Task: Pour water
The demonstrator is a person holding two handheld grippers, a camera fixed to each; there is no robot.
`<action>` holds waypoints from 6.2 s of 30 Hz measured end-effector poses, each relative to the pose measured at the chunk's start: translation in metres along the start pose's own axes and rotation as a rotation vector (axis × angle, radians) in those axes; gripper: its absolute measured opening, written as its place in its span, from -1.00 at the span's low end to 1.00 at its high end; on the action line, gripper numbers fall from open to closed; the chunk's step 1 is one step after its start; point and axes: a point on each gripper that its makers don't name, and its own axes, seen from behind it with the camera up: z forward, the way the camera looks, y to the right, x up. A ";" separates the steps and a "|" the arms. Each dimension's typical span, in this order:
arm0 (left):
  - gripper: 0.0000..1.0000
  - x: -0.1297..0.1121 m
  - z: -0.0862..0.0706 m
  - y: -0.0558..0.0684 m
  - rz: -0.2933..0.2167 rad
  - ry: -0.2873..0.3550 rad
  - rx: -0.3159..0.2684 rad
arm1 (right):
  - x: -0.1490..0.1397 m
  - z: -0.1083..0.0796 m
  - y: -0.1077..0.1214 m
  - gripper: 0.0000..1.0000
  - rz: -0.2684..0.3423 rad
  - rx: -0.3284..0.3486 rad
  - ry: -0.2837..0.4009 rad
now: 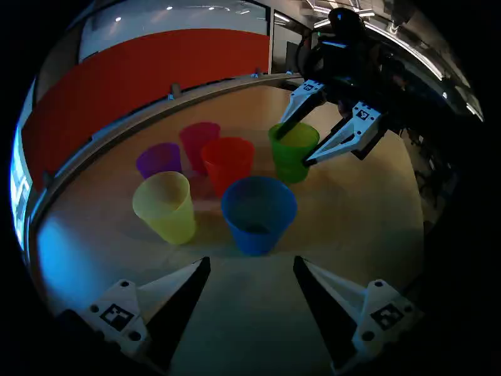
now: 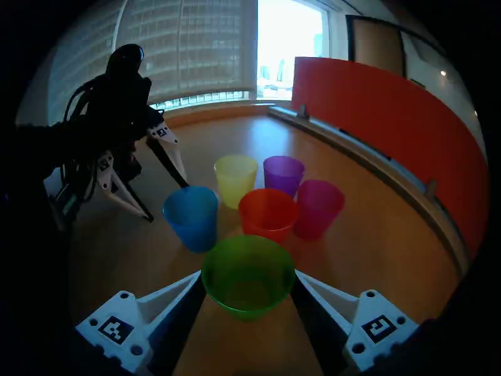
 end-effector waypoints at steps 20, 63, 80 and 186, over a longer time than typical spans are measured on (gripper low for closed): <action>0.97 -0.006 -0.022 0.001 -0.033 0.038 0.029 | -0.010 0.014 0.003 0.81 0.009 0.007 -0.017; 0.97 -0.004 -0.041 -0.005 -0.060 0.078 0.106 | -0.037 -0.029 -0.001 1.00 0.072 -0.058 0.005; 0.98 -0.010 -0.068 -0.027 -0.109 0.156 0.263 | -0.045 -0.079 -0.011 1.00 0.167 -0.172 0.109; 0.97 0.001 -0.135 -0.106 -0.314 0.708 0.950 | -0.016 -0.240 0.072 0.99 0.392 -1.050 0.526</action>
